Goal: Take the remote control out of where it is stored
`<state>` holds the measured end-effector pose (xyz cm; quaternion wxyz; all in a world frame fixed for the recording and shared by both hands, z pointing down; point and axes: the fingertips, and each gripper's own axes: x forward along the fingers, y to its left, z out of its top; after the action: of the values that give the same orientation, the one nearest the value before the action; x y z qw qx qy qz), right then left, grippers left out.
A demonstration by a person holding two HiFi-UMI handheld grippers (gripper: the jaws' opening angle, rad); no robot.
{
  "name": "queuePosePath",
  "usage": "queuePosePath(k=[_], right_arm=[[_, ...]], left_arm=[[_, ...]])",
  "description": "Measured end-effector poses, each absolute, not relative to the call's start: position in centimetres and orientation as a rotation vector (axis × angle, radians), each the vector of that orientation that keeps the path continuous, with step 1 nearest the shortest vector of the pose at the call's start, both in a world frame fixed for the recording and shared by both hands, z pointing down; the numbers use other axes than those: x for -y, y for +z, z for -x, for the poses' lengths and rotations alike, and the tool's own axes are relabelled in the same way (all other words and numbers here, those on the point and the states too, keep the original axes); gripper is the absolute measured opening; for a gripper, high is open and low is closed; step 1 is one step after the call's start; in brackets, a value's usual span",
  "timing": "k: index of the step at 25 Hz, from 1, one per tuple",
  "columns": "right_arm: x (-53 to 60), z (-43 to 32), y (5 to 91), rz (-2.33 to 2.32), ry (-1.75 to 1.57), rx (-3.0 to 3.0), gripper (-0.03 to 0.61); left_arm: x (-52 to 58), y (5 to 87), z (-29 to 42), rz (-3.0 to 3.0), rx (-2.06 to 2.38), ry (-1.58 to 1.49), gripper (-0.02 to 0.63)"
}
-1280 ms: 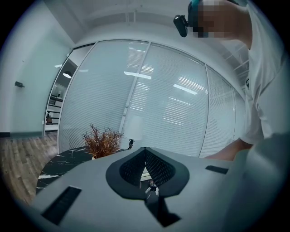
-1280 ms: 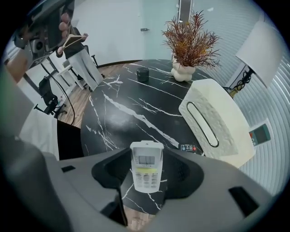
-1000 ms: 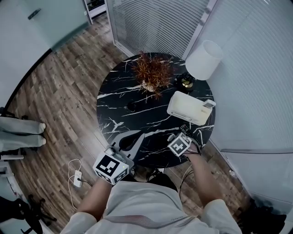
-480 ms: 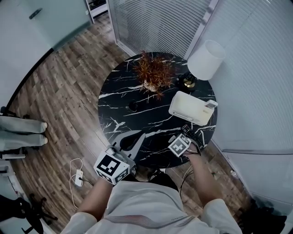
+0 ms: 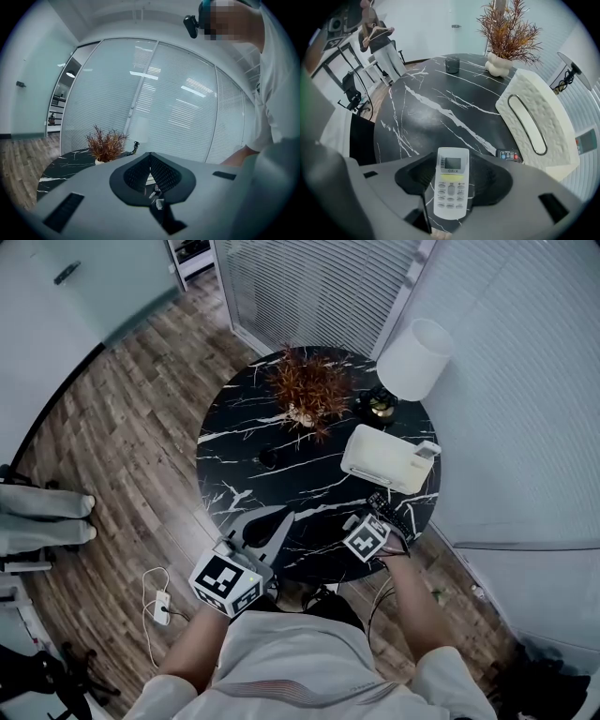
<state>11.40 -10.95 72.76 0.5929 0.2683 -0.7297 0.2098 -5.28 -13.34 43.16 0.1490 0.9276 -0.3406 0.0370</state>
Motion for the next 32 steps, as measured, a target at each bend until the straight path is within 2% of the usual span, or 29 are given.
queuePosePath(k=[6, 13, 18, 21, 32], right_arm=[[11.8, -11.4, 69.4, -0.735, 0.529, 1.808, 0.225], [13.8, -10.9, 60.8, -1.001, 0.502, 2.086, 0.221], [14.0, -10.6, 54.4, -1.161, 0.381, 2.213, 0.147], [14.0, -11.3, 50.5, -1.316, 0.317, 2.292, 0.061], [11.3, -15.1, 43.6, -1.635, 0.18, 2.393, 0.014]], left_arm=[[13.2, 42.9, 5.2, -2.67, 0.974, 0.102, 0.009], [13.0, 42.2, 4.6, -2.687, 0.967, 0.083, 0.009], [12.9, 41.2, 4.2, -2.707, 0.963, 0.064, 0.009], [13.0, 40.6, 3.8, -2.724, 0.967, 0.053, 0.009], [12.1, 39.2, 1.1, -2.802, 0.904, 0.066, 0.009]])
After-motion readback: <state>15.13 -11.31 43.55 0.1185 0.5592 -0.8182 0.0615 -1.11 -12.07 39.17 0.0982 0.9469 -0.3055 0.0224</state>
